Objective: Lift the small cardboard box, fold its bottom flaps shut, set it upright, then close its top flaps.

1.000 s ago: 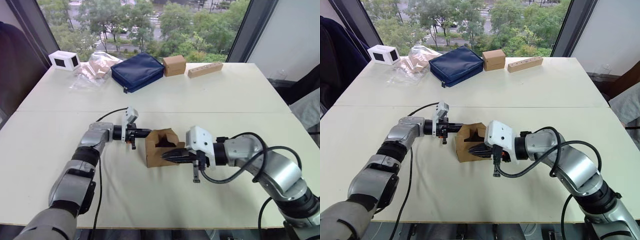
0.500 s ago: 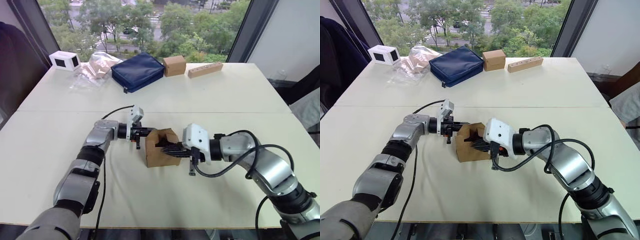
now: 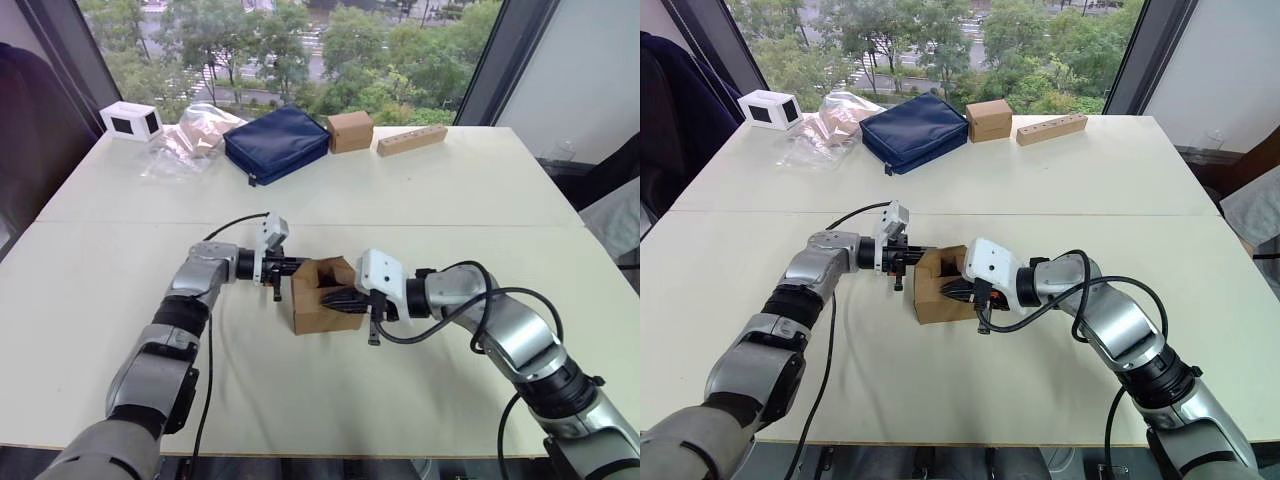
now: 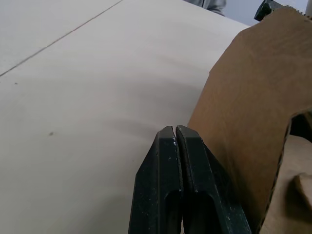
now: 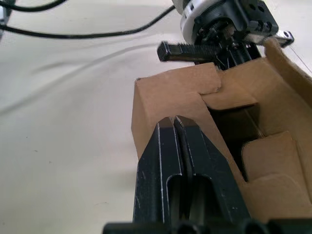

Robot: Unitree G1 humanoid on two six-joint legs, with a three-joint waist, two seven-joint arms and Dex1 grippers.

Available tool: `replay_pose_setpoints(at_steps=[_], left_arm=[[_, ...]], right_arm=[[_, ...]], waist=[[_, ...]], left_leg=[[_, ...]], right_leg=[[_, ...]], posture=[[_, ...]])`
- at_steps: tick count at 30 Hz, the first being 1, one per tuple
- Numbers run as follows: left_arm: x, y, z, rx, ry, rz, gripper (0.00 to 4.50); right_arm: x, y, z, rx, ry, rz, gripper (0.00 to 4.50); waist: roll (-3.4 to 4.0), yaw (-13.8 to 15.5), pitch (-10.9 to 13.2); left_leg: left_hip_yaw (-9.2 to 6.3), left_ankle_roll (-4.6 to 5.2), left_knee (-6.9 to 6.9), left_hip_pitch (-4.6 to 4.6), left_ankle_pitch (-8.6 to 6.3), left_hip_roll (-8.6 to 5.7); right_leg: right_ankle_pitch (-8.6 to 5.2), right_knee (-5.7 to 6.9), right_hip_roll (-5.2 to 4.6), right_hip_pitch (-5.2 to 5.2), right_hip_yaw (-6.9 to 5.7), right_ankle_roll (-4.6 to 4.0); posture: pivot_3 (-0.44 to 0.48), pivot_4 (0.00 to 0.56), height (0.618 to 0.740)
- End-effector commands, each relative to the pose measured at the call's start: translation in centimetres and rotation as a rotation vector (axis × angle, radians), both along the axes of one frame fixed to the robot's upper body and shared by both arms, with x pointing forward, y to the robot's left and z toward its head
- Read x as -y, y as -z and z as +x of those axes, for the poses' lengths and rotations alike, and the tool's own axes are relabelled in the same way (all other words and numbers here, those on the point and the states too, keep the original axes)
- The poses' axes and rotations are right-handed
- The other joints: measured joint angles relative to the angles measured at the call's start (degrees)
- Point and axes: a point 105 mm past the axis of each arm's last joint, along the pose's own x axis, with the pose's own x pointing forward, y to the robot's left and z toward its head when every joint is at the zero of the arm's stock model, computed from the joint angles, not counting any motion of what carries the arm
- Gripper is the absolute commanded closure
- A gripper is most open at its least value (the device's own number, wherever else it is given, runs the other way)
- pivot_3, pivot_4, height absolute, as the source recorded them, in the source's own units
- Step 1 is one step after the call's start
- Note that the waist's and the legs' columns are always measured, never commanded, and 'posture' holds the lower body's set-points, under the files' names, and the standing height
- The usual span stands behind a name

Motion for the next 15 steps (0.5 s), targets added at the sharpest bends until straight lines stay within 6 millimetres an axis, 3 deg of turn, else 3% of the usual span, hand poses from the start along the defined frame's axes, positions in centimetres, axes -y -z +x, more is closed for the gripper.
replay_pose_setpoints(at_steps=[1, 4, 9, 12, 15], left_arm=[[-2.3, -2.3, 1.0, 0.089, -0.103, -0.029, 4.45], [-4.5, -4.0, 0.6, 0.126, -0.157, -0.04, 4.45], [-6.5, -5.4, -3.2, 0.091, -0.157, -0.033, 4.45], [-6.6, -5.4, -4.9, 0.058, -0.146, -0.019, 4.45], [-5.3, -5.1, -8.2, 0.012, -0.077, -0.011, 4.45]], right_arm=[[-0.4, -0.6, 0.0, 0.03, -0.021, 0.015, 4.5], [-0.5, -0.5, 0.0, 0.023, -0.021, 0.022, 4.5], [-0.6, -0.5, 0.5, 0.016, -0.014, 0.05, 4.5], [-0.6, -0.3, 0.6, 0.015, -0.014, 0.052, 4.5], [-0.6, 0.0, 0.8, 0.012, -0.015, 0.053, 4.5]], waist=[[0.0, -0.12, 0.0], [0.0, -0.45, 0.0], [0.01, -0.21, -0.02], [0.0, 0.16, -0.02], [-0.02, -0.08, -0.03]], left_leg=[[0.0, 0.0, 0.0, 0.0, 0.0, 0.0], [0.0, -0.01, 0.0, 0.01, 0.0, 0.04], [-0.01, -0.04, -0.02, 0.03, 0.02, 0.05], [-0.02, -0.03, -0.01, 0.06, 0.02, 0.02], [-0.05, -0.04, -0.01, 0.06, 0.02, 0.0]], right_leg=[[0.0, 0.0, 0.0, 0.0, 0.0, 0.0], [0.0, 0.04, 0.03, -0.04, 0.01, 0.0], [0.0, 0.08, -0.04, -0.02, 0.02, -0.01], [0.0, 0.05, -0.11, 0.03, 0.02, -0.01], [0.0, 0.03, -0.13, 0.06, 0.0, -0.01]], posture=[[0.0, 0.15, 0.74], [0.0, 0.15, 0.74], [0.0, 0.15, 0.74], [0.0, 0.15, 0.74], [0.0, 0.15, 0.74]])
